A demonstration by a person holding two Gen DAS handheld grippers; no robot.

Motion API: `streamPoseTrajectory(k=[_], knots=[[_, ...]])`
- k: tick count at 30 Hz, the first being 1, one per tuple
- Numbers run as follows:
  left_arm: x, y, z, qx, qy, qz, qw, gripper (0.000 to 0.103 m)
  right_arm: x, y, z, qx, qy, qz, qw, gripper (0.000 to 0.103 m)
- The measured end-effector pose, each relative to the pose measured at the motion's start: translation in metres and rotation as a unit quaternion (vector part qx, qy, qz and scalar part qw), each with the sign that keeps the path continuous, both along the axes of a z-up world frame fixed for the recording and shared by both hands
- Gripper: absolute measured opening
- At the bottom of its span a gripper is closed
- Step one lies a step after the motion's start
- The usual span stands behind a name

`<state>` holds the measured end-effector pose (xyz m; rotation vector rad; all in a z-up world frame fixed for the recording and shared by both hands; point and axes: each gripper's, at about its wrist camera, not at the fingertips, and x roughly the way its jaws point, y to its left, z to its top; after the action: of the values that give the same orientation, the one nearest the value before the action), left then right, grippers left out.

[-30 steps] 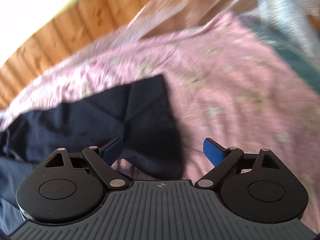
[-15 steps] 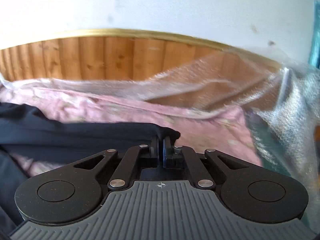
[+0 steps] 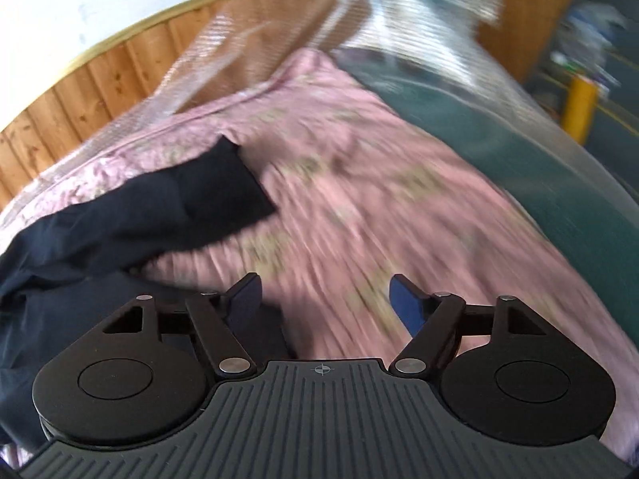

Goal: Fold clothes

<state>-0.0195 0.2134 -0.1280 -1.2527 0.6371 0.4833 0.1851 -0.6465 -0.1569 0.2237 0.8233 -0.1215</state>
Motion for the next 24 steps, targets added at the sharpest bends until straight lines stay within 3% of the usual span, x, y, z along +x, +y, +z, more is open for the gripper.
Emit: streamPoseTrajectory(k=[4,5,8,11,12,13,14,15,16,18,21,24], knots=[[0.051,0.046,-0.051,-0.072,0.034,-0.011,0.9968,0.097,-0.060,0.014,0.023,0.002,-0.006,-0.060,0.998,0.081],[0.063,0.051,-0.062,-0.080,0.033,-0.025,0.9959,0.097,-0.074,0.023,0.029,0.002,-0.011,-0.062,0.998,0.086],[0.097,0.050,-0.092,-0.106,0.046,-0.076,0.9903,0.097,-0.115,0.057,0.040,-0.020,-0.015,-0.060,0.998,0.088],[0.123,0.042,-0.116,-0.094,0.072,-0.124,0.9853,0.099,-0.151,0.090,0.044,-0.039,-0.006,-0.064,0.997,0.089],[0.127,0.040,-0.116,-0.077,0.061,-0.130,0.9866,0.099,-0.162,0.100,0.043,-0.042,0.002,-0.063,0.997,0.089],[0.133,0.038,-0.114,-0.060,0.062,-0.149,0.9850,0.077,-0.172,0.108,0.042,-0.044,0.011,-0.062,0.997,0.089],[0.139,0.036,-0.117,-0.061,0.070,-0.171,0.9809,0.032,-0.180,0.115,0.041,-0.046,0.020,-0.062,0.997,0.089],[0.144,0.034,-0.120,-0.063,0.078,-0.193,0.9761,0.013,-0.186,0.120,0.041,-0.048,0.027,-0.062,0.997,0.089],[0.142,0.033,-0.122,-0.064,0.080,-0.200,0.9745,0.001,-0.190,0.124,0.040,-0.047,0.031,-0.062,0.996,0.089],[0.131,0.032,-0.118,-0.062,0.064,-0.204,0.9748,0.001,-0.190,0.130,0.041,-0.047,0.036,-0.060,0.996,0.089],[0.089,0.033,-0.084,-0.067,-0.033,-0.185,0.9798,0.001,-0.175,0.137,0.046,-0.053,0.029,-0.055,0.997,0.089],[0.048,0.036,-0.065,-0.067,-0.081,-0.170,0.9798,0.000,-0.147,0.139,0.049,-0.029,0.019,-0.048,0.998,0.090]])
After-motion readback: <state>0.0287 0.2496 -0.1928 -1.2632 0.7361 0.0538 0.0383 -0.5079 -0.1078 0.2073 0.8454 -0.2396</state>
